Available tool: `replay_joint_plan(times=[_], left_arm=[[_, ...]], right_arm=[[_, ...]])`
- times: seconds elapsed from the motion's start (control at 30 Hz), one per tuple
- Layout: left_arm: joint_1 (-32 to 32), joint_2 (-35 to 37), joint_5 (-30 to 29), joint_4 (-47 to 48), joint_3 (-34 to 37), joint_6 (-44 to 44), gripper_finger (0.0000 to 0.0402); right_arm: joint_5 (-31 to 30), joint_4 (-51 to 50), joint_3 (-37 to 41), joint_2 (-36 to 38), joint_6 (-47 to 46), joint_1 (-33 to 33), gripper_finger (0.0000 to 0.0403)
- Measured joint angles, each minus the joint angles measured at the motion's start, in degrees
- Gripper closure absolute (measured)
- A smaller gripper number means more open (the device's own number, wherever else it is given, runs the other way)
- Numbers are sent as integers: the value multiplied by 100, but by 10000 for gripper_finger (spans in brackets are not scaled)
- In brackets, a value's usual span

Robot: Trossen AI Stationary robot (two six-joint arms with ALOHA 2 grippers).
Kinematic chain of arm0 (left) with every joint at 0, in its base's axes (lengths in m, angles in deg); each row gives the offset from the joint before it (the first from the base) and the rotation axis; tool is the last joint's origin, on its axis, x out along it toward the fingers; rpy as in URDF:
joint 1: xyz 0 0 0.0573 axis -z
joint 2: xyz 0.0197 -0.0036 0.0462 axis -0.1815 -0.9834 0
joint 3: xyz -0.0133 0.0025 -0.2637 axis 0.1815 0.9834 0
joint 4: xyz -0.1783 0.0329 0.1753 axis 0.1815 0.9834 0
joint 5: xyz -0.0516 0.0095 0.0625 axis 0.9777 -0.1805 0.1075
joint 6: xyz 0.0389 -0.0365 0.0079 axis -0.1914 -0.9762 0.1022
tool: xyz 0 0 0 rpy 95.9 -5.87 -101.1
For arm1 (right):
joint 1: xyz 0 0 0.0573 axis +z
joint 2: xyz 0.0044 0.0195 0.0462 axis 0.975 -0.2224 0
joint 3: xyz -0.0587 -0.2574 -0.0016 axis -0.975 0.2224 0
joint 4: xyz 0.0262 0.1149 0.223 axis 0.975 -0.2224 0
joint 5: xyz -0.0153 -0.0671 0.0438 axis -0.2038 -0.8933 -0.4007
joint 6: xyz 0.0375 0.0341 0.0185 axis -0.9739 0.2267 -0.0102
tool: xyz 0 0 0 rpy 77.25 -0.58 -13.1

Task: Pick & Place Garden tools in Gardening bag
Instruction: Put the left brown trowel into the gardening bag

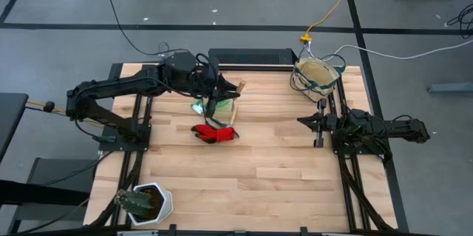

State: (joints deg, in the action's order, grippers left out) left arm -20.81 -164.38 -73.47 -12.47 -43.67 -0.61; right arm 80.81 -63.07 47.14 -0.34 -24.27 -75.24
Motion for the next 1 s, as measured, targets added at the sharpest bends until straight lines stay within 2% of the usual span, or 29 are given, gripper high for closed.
replay_joint_plan(times=[0.3,0.6,1.0], left_arm=[[-2,-2,0,-1,1,-146,328],[-2,-2,-1,-1,1,-297,328],[-2,-2,124,-4,1,-428,328]], right_arm=[[47,39,1,0,-35,0,399],[50,254,0,0,-1273,0,399],[52,456,2,-12,-1644,1,399]])
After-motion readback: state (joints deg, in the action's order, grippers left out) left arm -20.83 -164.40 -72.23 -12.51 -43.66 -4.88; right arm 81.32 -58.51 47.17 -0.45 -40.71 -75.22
